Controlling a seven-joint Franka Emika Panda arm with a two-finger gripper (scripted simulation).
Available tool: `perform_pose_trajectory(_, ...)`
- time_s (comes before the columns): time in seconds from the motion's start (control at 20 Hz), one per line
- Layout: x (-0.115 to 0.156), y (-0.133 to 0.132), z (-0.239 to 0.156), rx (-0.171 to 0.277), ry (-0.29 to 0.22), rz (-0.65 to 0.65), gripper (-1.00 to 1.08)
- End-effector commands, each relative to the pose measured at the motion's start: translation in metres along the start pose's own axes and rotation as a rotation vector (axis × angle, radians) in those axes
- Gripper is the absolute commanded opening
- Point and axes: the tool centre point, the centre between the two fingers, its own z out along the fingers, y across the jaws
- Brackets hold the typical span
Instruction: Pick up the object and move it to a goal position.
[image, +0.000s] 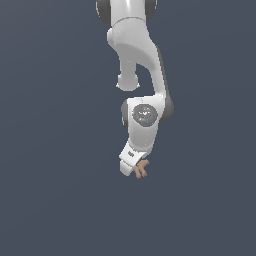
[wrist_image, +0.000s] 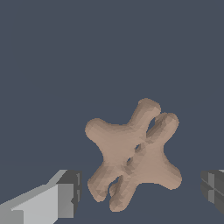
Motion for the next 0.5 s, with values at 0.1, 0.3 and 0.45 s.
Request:
perform_pose_trajectory(0.1,0.0011,0.0025,0.0041,-0.002,0.003,-0.036,1.0)
perform_pose_trajectory(0.3,0.001,0.0026,0.0045,-0.002,0.002,-0.037,1.0)
perform_pose_trajectory(0.45,0.0008,0.0027,0.0079,-0.002,0.002,-0.037,1.0)
